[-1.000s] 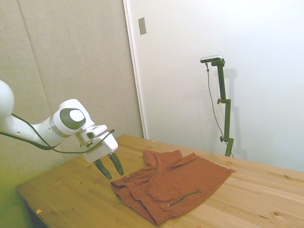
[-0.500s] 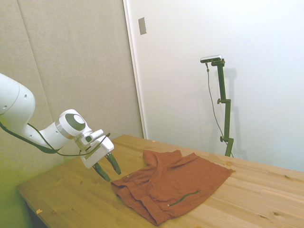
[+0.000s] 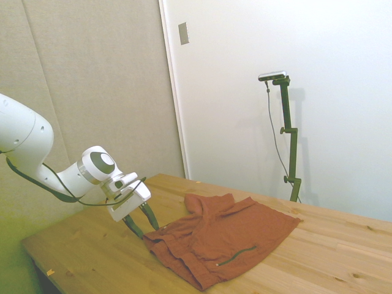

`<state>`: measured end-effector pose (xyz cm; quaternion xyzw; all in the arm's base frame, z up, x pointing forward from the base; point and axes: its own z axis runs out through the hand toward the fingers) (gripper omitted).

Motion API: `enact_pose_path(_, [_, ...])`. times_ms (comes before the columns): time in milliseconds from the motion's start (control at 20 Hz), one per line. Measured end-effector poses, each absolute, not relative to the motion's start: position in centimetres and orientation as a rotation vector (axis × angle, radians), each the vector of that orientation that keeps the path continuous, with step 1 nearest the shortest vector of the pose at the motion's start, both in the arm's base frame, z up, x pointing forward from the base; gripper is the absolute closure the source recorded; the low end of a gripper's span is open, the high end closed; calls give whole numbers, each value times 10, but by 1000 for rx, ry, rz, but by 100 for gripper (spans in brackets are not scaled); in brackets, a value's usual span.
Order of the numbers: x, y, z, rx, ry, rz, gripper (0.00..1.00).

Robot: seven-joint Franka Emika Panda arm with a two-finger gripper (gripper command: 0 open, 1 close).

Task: Fold the shorts

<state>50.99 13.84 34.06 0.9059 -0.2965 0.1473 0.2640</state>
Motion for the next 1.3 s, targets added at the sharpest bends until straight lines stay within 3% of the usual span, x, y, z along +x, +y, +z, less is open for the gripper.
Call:
enact_pose_path(100, [513,131,340,2455,-806,415,0])
enact_pose_path(150, [514,128,340,2461,-812,423,100])
enact_pose_path(1300, [502,123,327,2481,-798,409,100])
